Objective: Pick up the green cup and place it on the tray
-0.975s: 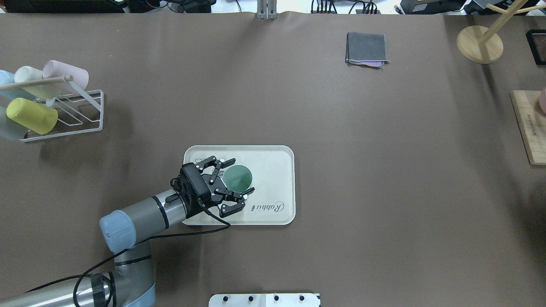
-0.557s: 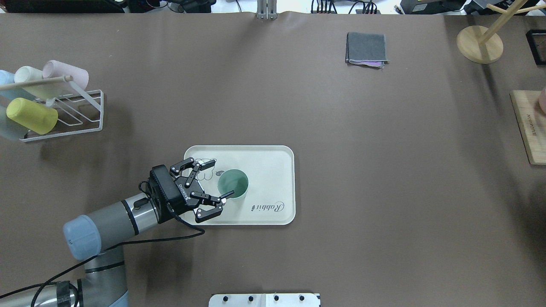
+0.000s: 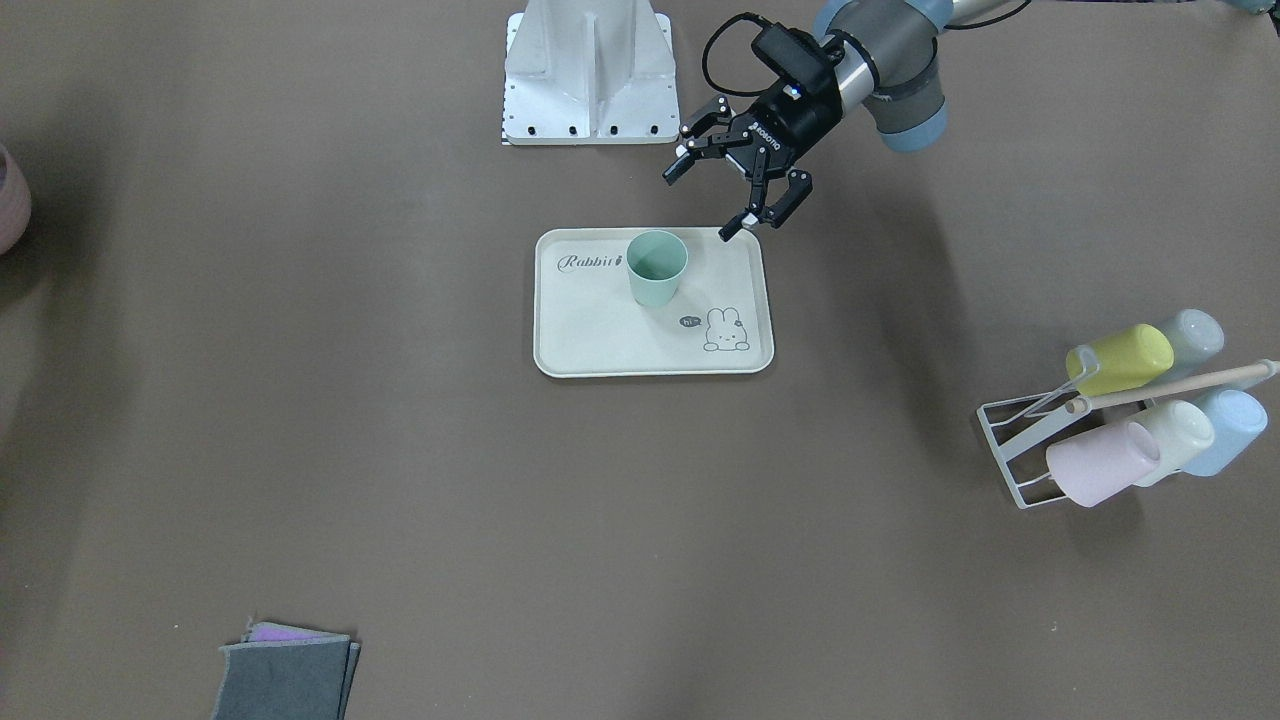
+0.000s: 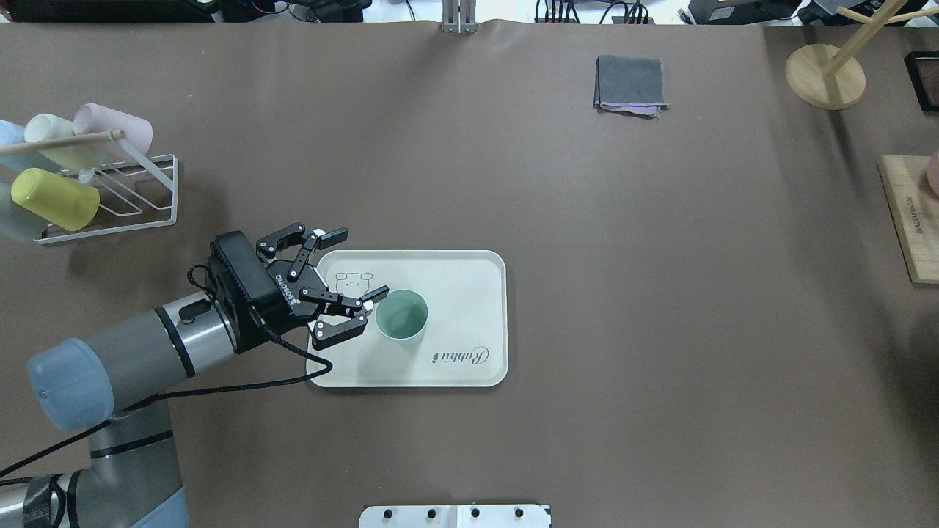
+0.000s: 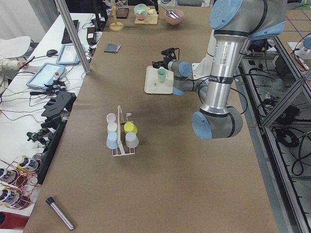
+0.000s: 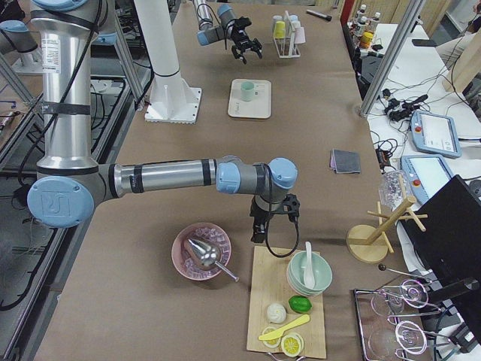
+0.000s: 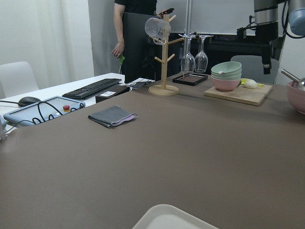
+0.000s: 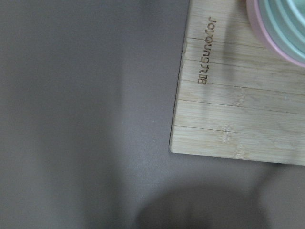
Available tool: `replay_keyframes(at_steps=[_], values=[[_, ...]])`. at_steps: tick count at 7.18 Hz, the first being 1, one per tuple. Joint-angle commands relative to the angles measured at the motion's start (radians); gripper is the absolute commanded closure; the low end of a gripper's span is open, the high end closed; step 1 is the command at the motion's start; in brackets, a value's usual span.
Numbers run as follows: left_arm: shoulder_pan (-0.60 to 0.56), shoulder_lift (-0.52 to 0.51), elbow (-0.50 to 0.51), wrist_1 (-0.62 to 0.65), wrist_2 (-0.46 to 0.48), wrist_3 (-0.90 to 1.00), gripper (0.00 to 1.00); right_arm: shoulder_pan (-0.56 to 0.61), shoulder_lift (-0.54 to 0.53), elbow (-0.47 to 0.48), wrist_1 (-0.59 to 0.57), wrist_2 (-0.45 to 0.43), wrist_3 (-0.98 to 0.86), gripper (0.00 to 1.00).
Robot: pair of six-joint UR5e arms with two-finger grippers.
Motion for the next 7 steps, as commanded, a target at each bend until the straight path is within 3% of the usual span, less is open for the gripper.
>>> replay_keyframes(at_steps=[1,3,4,5,6,7], values=[[-0.173,-0.127,-0.022,0.299,-0.102,-0.003,0.02,0.000,0.001,0.000,-0.002,0.000,0.000,0.01],[-0.322,-0.305,-0.018,0.724,-0.203,0.003,0.02,0.000,0.001,-0.002,-0.002,0.000,0.000,0.01],[-0.415,-0.330,-0.016,0.900,-0.210,0.009,0.02,0.000,0.002,-0.002,-0.002,0.000,0.002,0.01],[-0.495,-0.326,-0.010,0.990,-0.211,0.009,0.02,0.000,0.001,-0.002,-0.002,0.000,0.003,0.01],[-0.589,-0.320,0.004,1.137,-0.275,0.009,0.02,0.000,0.001,-0.002,-0.002,0.000,0.003,0.01],[-0.713,-0.299,0.027,1.257,-0.400,-0.004,0.02,0.000,0.001,-0.002,-0.002,0.000,0.003,0.01]])
